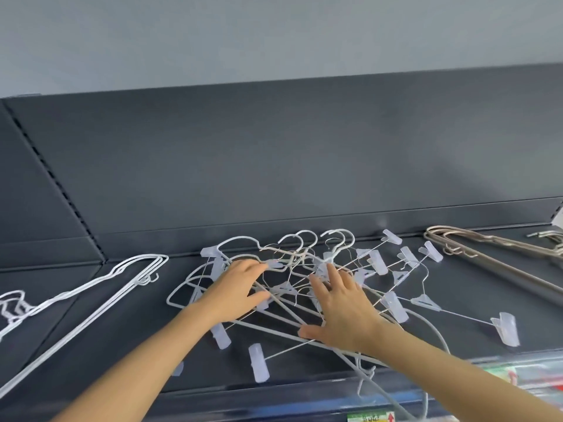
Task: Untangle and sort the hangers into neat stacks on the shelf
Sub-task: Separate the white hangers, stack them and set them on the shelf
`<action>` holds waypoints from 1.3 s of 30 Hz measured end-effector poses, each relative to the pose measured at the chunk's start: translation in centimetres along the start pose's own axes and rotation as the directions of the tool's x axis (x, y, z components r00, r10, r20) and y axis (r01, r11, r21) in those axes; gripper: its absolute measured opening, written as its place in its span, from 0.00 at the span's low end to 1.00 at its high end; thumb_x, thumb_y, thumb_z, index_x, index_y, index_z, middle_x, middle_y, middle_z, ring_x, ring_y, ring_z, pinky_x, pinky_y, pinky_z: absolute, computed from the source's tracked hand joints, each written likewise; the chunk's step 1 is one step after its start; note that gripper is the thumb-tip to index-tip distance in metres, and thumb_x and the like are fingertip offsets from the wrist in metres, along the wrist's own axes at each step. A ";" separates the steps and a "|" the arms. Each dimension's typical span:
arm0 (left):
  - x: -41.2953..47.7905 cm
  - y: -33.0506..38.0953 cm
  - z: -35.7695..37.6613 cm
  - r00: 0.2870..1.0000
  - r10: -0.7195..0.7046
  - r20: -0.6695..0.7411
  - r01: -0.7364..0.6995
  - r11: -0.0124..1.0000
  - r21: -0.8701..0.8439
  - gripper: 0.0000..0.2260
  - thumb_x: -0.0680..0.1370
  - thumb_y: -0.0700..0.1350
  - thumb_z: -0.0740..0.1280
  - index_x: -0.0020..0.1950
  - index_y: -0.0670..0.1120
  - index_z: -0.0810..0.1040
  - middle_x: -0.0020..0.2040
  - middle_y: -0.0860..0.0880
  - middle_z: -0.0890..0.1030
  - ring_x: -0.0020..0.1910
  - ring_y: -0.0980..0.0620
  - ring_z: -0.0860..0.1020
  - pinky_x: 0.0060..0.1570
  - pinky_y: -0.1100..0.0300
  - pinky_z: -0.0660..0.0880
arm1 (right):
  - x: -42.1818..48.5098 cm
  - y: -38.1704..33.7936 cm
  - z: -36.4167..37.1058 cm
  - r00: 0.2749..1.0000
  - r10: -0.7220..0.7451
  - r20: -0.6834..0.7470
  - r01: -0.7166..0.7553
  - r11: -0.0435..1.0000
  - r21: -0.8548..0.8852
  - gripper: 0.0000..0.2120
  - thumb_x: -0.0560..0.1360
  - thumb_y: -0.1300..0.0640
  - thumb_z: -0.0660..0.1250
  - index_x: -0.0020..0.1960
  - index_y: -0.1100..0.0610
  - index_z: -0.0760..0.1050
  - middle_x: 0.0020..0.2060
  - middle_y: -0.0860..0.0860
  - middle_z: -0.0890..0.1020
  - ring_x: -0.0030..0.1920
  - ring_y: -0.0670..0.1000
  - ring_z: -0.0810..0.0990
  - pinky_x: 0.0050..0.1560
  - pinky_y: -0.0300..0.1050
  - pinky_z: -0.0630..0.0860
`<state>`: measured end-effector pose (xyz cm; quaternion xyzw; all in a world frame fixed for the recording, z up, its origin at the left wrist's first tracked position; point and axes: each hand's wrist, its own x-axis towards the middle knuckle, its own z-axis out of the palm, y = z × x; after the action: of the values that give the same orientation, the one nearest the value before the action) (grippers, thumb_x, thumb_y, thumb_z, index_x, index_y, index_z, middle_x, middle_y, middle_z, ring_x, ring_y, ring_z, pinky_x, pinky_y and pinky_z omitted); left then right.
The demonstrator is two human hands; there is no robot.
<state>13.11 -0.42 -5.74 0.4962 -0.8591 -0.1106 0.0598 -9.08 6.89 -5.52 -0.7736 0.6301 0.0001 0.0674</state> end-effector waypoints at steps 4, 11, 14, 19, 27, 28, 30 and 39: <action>0.3 -0.4 -0.2 1.000 0.021 -0.005 -0.021 1.000 -0.001 0.28 0.79 0.56 0.62 0.76 0.51 0.58 0.75 0.53 0.60 0.74 0.55 0.56 0.71 0.58 0.57 | 0.3 0.3 0.0 0.993 0.114 0.013 -0.113 0.992 -0.051 0.51 0.65 0.29 0.63 0.75 0.48 0.39 0.74 0.63 0.48 0.71 0.65 0.55 0.69 0.58 0.61; 0.6 -0.4 -0.2 0.999 0.043 0.005 -0.043 0.999 -0.020 0.27 0.80 0.54 0.61 0.76 0.52 0.57 0.75 0.53 0.60 0.74 0.55 0.55 0.72 0.57 0.57 | 0.3 0.7 -0.8 0.985 0.170 0.015 -0.169 0.984 -0.060 0.52 0.62 0.32 0.66 0.74 0.45 0.40 0.60 0.58 0.68 0.57 0.60 0.69 0.56 0.53 0.70; 0.7 -0.3 -0.5 0.999 0.048 -0.004 -0.048 0.998 -0.037 0.29 0.78 0.56 0.62 0.77 0.52 0.56 0.75 0.53 0.59 0.74 0.55 0.56 0.71 0.56 0.58 | 0.3 1.2 -1.2 0.979 0.205 0.002 -0.205 0.978 0.035 0.52 0.62 0.34 0.68 0.73 0.44 0.39 0.59 0.56 0.69 0.58 0.59 0.67 0.57 0.53 0.69; 0.9 0.0 -1.1 0.999 0.047 -0.004 -0.047 0.997 -0.060 0.39 0.73 0.58 0.69 0.77 0.53 0.51 0.77 0.55 0.54 0.75 0.56 0.54 0.71 0.55 0.60 | 0.3 2.9 -2.7 0.975 0.208 -0.073 -0.195 0.968 0.157 0.52 0.61 0.35 0.68 0.74 0.42 0.39 0.57 0.53 0.69 0.58 0.58 0.65 0.61 0.54 0.67; 1.6 1.6 -1.8 0.994 0.089 -0.067 -0.086 0.995 0.043 0.47 0.71 0.58 0.72 0.78 0.54 0.43 0.78 0.54 0.44 0.77 0.52 0.43 0.74 0.55 0.47 | -1.2 4.7 -3.4 0.984 0.020 -0.180 0.004 0.990 0.138 0.51 0.64 0.41 0.70 0.74 0.40 0.38 0.72 0.51 0.56 0.66 0.56 0.58 0.65 0.50 0.63; 1.8 1.8 -1.8 0.992 0.103 -0.072 -0.098 0.992 0.077 0.48 0.71 0.58 0.72 0.78 0.53 0.42 0.78 0.53 0.43 0.77 0.52 0.42 0.73 0.56 0.44 | -1.4 5.1 -3.2 0.982 0.000 -0.187 0.027 0.990 0.142 0.51 0.65 0.42 0.70 0.74 0.40 0.38 0.72 0.50 0.55 0.66 0.56 0.58 0.66 0.49 0.62; 2.3 2.1 -2.0 0.990 0.131 -0.054 -0.123 0.983 0.134 0.49 0.70 0.58 0.72 0.78 0.52 0.41 0.79 0.51 0.42 0.77 0.52 0.40 0.71 0.57 0.39 | -1.8 5.9 -2.8 0.978 -0.033 -0.206 0.066 0.985 0.158 0.51 0.64 0.42 0.70 0.74 0.39 0.38 0.74 0.49 0.54 0.69 0.55 0.56 0.68 0.49 0.62; 4.5 3.4 -2.8 0.992 0.118 -0.055 -0.099 0.959 0.266 0.51 0.70 0.62 0.71 0.78 0.51 0.38 0.79 0.48 0.42 0.77 0.49 0.40 0.73 0.47 0.37 | -2.2 8.3 -2.9 0.926 -0.023 -0.376 0.128 0.958 0.257 0.48 0.62 0.41 0.70 0.75 0.41 0.48 0.72 0.45 0.61 0.68 0.52 0.61 0.66 0.48 0.65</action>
<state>8.61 -3.02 -2.26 0.4554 -0.8895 0.0251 0.0294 -17.91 7.07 -3.37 -0.7667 0.5946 -0.2359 0.0551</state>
